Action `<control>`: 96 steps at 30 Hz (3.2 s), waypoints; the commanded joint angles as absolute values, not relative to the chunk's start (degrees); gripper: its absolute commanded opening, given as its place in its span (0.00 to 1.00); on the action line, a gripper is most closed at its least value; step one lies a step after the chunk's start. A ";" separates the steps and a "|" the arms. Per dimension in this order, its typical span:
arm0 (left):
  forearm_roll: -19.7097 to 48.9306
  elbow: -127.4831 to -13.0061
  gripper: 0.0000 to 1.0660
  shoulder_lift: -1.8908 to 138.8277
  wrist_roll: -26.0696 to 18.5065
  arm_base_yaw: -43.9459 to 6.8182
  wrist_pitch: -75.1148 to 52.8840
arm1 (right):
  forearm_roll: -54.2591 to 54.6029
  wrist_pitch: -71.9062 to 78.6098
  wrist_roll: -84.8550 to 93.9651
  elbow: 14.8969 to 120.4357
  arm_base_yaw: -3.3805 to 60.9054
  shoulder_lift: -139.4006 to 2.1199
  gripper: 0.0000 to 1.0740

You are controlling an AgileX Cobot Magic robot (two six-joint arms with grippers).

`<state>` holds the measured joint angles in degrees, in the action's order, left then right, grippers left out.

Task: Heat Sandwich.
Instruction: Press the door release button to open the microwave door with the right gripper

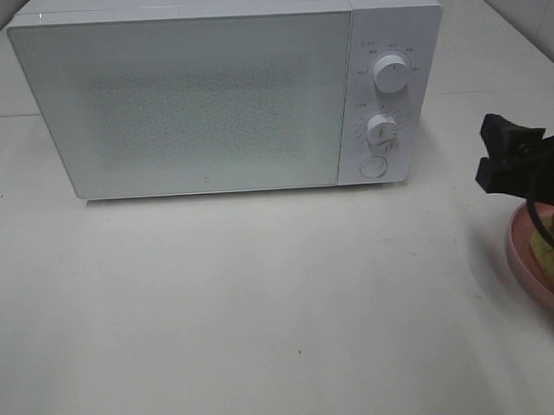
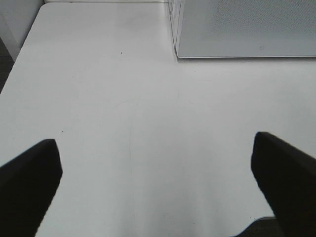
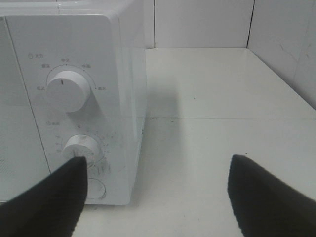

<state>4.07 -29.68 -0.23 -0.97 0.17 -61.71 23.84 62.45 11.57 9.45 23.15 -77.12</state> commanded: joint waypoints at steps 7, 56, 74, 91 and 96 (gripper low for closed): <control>3.90 -29.62 0.94 -1.55 -0.86 -0.11 -61.42 | 37.36 73.17 13.92 9.51 36.44 -84.74 0.70; 3.90 -29.62 0.94 -1.55 -0.86 -0.11 -61.42 | 42.69 75.06 -74.31 9.97 46.81 -93.51 0.68; 3.90 -29.62 0.94 -1.55 -0.86 -0.11 -61.42 | 43.09 69.16 -85.14 9.97 46.81 -93.51 0.00; 3.90 -29.62 0.94 -1.55 -0.86 -0.11 -61.42 | 44.00 65.95 -84.00 11.17 46.64 -94.14 0.00; 3.90 -29.62 0.94 -1.55 -0.86 -0.11 -61.42 | 42.17 66.00 -84.28 12.72 44.86 -97.00 0.00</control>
<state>4.07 -29.68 -0.23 -0.97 0.17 -61.71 42.97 66.35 -85.03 12.26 45.26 -97.00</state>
